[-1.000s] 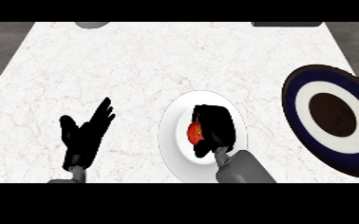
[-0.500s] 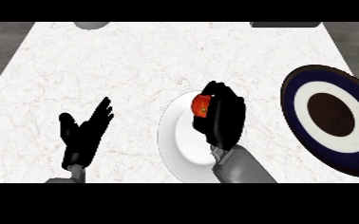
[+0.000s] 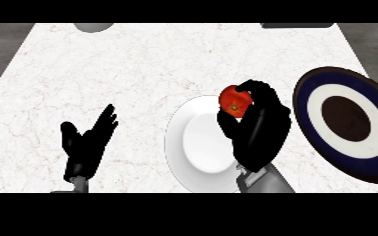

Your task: Pick the tomato from the plate and place it in the plate

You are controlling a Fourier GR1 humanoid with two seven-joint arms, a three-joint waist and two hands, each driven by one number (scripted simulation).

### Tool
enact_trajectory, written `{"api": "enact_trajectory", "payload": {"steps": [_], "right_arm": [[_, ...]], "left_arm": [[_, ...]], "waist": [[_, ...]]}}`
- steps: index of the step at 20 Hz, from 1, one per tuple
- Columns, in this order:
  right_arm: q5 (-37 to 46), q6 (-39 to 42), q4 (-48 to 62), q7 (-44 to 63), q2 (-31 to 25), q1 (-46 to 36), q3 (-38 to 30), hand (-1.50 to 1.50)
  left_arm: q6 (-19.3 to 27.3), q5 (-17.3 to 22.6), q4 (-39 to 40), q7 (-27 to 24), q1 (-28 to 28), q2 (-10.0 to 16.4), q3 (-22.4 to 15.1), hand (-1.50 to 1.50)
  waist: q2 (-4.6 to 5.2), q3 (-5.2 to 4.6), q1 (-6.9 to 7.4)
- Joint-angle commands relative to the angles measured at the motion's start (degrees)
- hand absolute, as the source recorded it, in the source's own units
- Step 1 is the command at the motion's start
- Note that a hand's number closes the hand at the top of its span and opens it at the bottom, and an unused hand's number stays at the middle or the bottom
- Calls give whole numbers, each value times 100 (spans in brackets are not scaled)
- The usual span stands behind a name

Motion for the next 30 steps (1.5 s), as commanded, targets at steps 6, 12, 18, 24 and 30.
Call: {"api": "enact_trajectory", "payload": {"steps": [6,12,18,24,30], "right_arm": [[94,-1828,-1093,384,49,949,-1084,150],[-303,-2887,-661,-255,-286,1709,-2091,150],[-2006,-3585,32,-696,-1485,1571,-2945,150],[-3897,-4366,1075,-1453,-2748,1471,-2988,150],[-5868,-3901,1890,-1676,-3534,1173,-2805,150]], "left_arm": [[-3,-36,66,-67,5,-12,6,0],[-163,113,108,74,-137,39,93,0],[-95,-65,96,-188,177,-20,6,0],[77,-209,168,-197,93,-284,-165,0],[-46,-132,28,-53,-63,-108,-51,0]], "waist": [[55,0,-33],[74,-5,38],[70,-4,102],[71,-1,108],[88,14,182]]}}
